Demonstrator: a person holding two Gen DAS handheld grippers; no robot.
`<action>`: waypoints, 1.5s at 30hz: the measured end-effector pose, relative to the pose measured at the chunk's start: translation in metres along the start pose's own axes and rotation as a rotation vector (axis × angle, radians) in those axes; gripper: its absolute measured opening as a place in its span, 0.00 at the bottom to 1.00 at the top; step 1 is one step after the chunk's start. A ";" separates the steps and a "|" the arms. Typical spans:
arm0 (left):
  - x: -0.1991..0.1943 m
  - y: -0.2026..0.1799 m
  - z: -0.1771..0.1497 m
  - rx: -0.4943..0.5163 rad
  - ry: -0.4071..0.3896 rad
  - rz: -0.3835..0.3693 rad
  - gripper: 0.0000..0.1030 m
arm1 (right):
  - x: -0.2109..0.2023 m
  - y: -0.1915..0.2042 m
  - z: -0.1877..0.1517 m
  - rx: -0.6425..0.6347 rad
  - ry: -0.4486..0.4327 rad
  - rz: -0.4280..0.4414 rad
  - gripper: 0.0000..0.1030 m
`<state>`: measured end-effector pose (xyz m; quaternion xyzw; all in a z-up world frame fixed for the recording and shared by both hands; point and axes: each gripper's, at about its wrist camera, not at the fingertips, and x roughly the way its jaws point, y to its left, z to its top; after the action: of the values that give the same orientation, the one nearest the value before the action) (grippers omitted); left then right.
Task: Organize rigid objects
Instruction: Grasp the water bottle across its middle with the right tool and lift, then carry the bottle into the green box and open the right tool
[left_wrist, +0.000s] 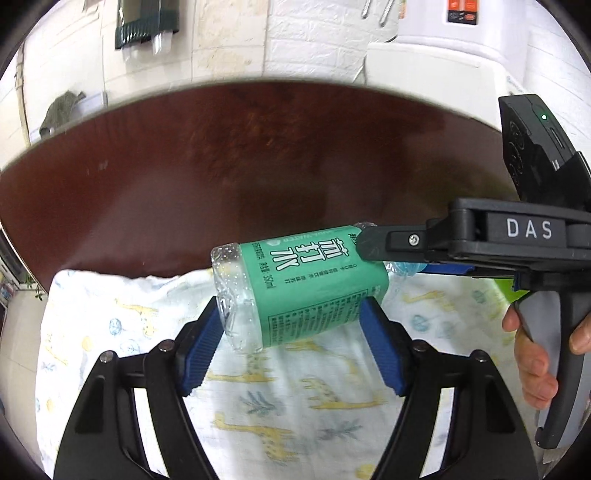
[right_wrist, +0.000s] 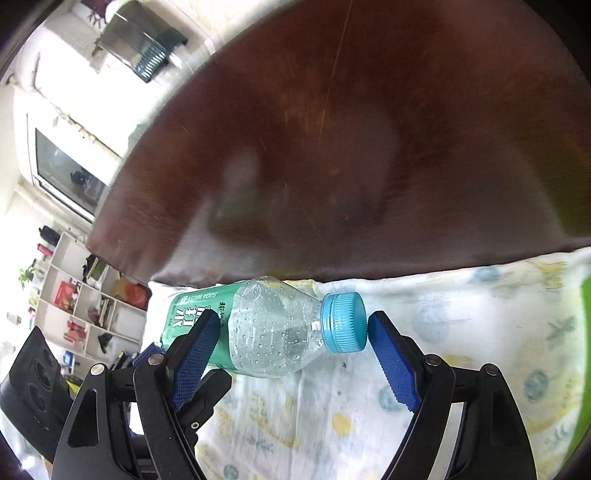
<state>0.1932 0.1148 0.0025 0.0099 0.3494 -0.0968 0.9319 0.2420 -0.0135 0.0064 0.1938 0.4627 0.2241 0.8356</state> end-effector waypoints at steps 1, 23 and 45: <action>-0.006 -0.004 0.002 0.008 -0.009 -0.004 0.70 | -0.007 0.000 -0.001 0.001 -0.010 0.001 0.81; -0.047 -0.231 0.031 0.314 -0.123 -0.298 0.70 | -0.249 -0.124 -0.064 0.170 -0.385 -0.203 0.81; 0.011 -0.334 0.012 0.454 0.025 -0.310 0.71 | -0.265 -0.238 -0.078 0.291 -0.439 -0.367 0.81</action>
<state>0.1470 -0.2159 0.0207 0.1663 0.3278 -0.3139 0.8754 0.0967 -0.3476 0.0235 0.2682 0.3257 -0.0458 0.9055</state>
